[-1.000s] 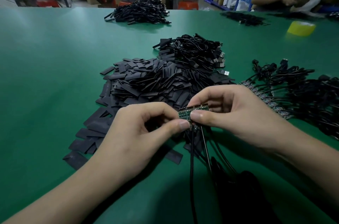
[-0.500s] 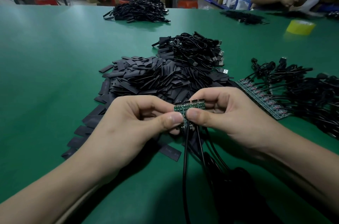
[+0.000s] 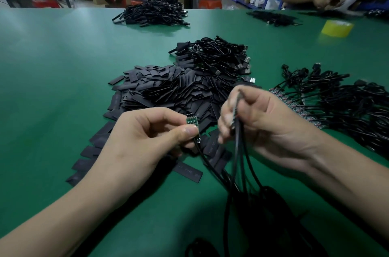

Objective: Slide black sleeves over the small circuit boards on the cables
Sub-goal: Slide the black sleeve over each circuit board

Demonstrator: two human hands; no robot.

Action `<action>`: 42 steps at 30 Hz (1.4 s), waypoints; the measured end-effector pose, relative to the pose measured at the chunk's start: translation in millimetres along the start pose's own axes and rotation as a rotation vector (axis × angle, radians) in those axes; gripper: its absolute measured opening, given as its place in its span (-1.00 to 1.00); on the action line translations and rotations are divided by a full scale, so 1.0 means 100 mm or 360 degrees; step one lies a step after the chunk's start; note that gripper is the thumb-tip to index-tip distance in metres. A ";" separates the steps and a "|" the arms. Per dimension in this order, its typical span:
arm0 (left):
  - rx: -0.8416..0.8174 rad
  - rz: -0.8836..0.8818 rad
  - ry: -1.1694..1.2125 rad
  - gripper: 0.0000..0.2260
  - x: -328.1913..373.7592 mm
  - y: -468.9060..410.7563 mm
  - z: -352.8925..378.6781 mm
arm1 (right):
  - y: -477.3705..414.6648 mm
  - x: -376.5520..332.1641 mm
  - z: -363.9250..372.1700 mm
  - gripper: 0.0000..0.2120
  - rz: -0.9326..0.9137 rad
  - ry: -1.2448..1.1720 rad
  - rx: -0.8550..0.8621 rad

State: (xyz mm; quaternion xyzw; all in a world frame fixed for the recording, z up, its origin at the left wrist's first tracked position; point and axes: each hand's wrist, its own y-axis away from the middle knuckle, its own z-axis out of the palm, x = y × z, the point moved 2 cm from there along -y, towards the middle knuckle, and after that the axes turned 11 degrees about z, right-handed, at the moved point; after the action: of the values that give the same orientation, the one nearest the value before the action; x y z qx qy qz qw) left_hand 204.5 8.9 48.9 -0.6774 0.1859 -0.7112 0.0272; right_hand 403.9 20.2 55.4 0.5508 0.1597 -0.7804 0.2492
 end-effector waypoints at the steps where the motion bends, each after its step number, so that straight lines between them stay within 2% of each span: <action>1: 0.0017 0.0008 -0.0001 -0.89 0.00 0.00 0.00 | 0.02 -0.05 -0.01 -0.85 -0.0020 -0.0088 -0.0087; 5: 0.0063 0.0038 0.0030 -0.89 0.01 0.01 0.02 | 0.10 -0.27 -0.01 -0.89 0.0017 -0.0530 -0.0604; 7: 0.0053 0.0075 -0.0004 -0.84 0.03 0.01 0.02 | 0.13 -0.34 -0.03 -0.92 0.0093 -0.0706 -0.0765; 9: 0.0060 0.0120 -0.0021 -0.83 0.06 0.01 0.01 | 0.16 -0.38 -0.10 -0.95 0.0213 -0.0741 -0.0815; 11: 0.0091 0.0167 -0.0015 -0.83 0.08 0.01 0.00 | 0.14 -0.36 -0.20 -0.94 0.0342 -0.0434 -0.0622; 14: 0.0133 0.0228 0.0011 -0.82 0.06 0.00 -0.02 | 0.12 -0.29 -0.40 -0.83 0.0491 0.0413 -0.0029; 17: 0.0109 0.0316 -0.0022 -0.77 0.05 0.00 -0.04 | 0.09 -0.25 -0.45 -0.82 0.0568 0.0849 0.0343; 19: 0.0101 0.0382 -0.0064 -0.78 0.06 0.01 -0.05 | 0.08 -0.26 -0.42 -0.84 0.0449 0.1300 0.0488; 21: 0.0122 0.0435 -0.0091 -0.80 0.05 0.02 -0.06 | 0.07 -0.28 -0.32 -0.87 0.0157 0.1770 0.0679; 23: 0.0156 0.0485 -0.0166 -0.80 0.04 0.02 -0.07 | 0.07 -0.29 -0.16 -0.86 -0.0158 0.1987 0.0771; 25: 0.0163 0.0544 -0.0266 -0.80 0.05 0.02 -0.06 | 0.05 -0.22 0.02 -0.82 -0.0285 0.1965 0.0617; 29: 0.0106 0.0641 -0.0317 -0.78 0.06 0.02 -0.05 | 0.03 -0.05 0.20 -0.87 -0.0164 0.1742 0.0363; 33: 0.0011 0.0615 -0.0426 -0.71 0.03 0.02 -0.04 | 0.04 -0.09 0.23 -0.85 -0.0117 0.0957 0.0160; 34: -0.0045 0.0619 -0.0636 -0.68 0.01 0.03 -0.04 | 0.05 -0.15 0.22 -0.84 -0.0140 0.0697 0.0127; 37: -0.0315 0.0676 -0.1607 -0.58 -0.03 0.06 -0.03 | 0.11 -0.36 0.10 -0.83 -0.0257 0.0028 -0.0019; 39: -0.0434 0.0638 -0.1859 -0.55 -0.04 0.07 -0.01 | 0.13 -0.49 -0.03 -0.80 -0.0309 -0.0033 0.0060; 42: -0.0480 0.0661 -0.1903 -0.65 -0.03 0.07 0.01 | 0.16 -0.55 -0.20 -0.79 -0.0354 0.0324 0.0365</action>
State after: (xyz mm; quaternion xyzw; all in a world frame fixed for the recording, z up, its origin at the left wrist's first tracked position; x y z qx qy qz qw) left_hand 204.3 3.3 44.1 -0.9027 0.3636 -0.1575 0.1676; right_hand 443.3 29.6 100.5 0.6307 0.1540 -0.7564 0.0794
